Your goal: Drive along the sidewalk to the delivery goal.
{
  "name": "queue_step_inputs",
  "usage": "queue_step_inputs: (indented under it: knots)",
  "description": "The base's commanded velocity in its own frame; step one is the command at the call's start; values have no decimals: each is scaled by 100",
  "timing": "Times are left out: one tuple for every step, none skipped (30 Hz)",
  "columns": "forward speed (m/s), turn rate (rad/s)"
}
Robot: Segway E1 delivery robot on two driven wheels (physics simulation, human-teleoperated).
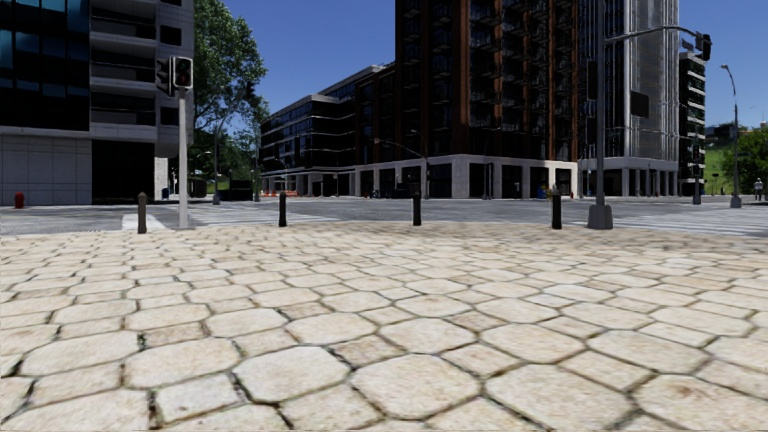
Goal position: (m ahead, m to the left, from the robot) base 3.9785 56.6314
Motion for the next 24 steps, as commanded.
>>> queue_step_inputs:
  knots:
    - [200,0]
    - [200,0]
    - [200,0]
    - [200,0]
    - [200,0]
    - [200,0]
    - [200,0]
    - [200,0]
    - [200,0]
    - [200,0]
    - [200,0]
    - [200,0]
    - [200,0]
    - [200,0]
    - [200,0]
    - [200,0]
    - [200,0]
    - [200,0]
    - [200,0]
    - [200,0]
    - [200,0]
    - [200,0]
    - [200,0]
    - [200,0]
